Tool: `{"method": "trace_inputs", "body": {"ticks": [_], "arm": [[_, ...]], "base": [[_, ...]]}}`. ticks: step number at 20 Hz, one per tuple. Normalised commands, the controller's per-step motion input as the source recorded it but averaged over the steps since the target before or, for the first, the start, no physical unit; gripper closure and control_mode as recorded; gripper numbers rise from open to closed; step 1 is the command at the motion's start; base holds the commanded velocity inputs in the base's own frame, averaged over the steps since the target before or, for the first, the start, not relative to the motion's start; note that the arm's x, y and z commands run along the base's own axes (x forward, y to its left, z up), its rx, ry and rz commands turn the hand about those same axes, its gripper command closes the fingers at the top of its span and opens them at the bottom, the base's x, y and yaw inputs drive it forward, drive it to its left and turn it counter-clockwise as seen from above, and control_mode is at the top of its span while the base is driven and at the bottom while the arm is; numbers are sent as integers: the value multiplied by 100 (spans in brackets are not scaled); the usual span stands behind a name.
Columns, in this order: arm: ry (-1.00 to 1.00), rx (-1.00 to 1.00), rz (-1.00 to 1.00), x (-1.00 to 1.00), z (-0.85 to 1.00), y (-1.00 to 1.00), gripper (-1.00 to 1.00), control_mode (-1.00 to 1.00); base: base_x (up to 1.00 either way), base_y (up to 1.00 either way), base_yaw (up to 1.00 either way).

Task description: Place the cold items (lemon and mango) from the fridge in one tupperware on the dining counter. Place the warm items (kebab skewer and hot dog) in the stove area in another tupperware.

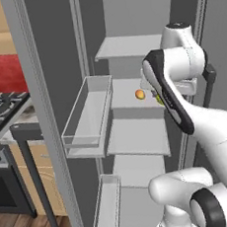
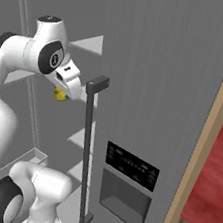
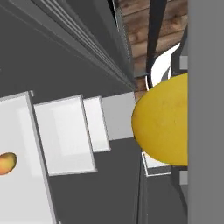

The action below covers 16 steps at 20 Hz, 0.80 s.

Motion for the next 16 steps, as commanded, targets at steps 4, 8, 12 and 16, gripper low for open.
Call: {"method": "trace_inputs", "body": {"ticks": [4, 8, 12, 16], "arm": [[0, -1, 18, -96, -14, 0, 100, -100], [2, -2, 28, -83, -28, -10, 100, -100], [6, -12, 34, -52, -33, -7, 100, -100], [17, -25, 21, -17, -30, 0, 100, -100]], "base": [[0, 0, 0], [0, 0, 0], [0, 0, 0], [0, 0, 0]]}}
